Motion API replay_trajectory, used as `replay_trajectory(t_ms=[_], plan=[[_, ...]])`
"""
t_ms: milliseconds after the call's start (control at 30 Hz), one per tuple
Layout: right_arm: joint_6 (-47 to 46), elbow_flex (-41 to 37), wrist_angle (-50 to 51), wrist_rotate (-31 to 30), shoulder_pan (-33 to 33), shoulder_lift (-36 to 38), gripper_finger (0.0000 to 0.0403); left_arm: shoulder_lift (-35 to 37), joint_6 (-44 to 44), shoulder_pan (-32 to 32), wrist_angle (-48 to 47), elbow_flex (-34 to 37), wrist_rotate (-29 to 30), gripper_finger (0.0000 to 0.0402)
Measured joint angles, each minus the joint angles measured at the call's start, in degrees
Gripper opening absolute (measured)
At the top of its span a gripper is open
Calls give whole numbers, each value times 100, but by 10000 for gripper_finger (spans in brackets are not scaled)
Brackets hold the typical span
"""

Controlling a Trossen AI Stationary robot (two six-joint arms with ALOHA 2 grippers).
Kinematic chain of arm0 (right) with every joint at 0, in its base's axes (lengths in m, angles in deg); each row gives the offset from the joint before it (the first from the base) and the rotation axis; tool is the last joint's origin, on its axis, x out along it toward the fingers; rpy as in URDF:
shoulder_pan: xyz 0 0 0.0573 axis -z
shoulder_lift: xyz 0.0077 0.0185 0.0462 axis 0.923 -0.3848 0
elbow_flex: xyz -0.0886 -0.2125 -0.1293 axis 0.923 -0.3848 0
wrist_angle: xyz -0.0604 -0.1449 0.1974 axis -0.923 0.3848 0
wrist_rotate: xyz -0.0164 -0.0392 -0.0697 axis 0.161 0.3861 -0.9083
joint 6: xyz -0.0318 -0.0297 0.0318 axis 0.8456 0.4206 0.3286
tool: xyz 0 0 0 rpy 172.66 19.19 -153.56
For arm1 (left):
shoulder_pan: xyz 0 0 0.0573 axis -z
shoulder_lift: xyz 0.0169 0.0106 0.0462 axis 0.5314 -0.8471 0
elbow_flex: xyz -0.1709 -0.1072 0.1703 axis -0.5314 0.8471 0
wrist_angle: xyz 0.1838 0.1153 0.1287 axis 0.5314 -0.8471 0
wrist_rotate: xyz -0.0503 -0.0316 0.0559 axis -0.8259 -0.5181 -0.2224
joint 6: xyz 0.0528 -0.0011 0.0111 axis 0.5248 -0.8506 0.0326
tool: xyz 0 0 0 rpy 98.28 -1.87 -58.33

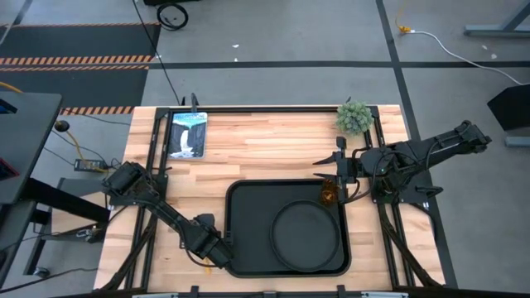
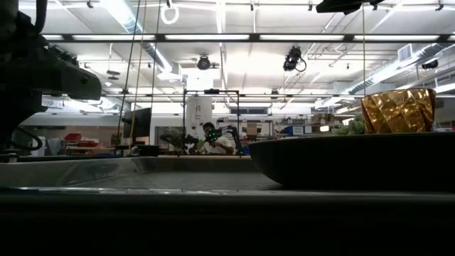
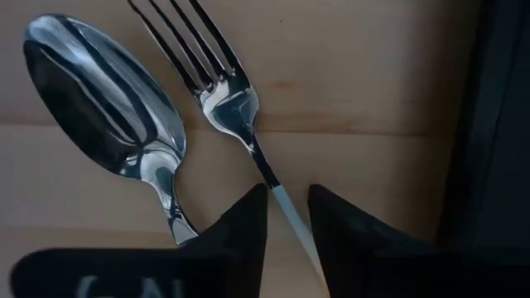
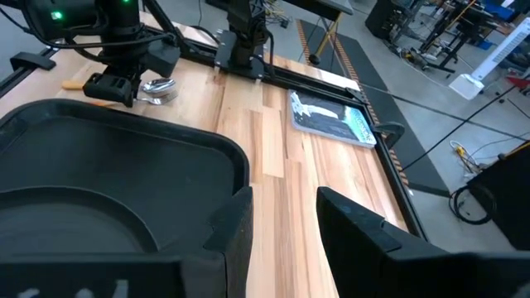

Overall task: Pick and place plate/cup/fork/spoon on tray
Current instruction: Put the orange fork on the black serving tray to the left side of the black plate

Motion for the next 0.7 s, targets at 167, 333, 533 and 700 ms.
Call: replay_trajectory(t_ms=[167,333,533,700], plan=[[1,0,0,0,0,0,142,-6,133,-2,12,2,-11,64],[1,0,0,1,0,0,142,-8,295,-2,19,2,-13,40],[-1,0,0,2,0,0,142,-11,335,-2,-7,-13,-33,21],[-1,0,-4,2,0,0,142,71,348,-23,-28,-1,-50,21]])
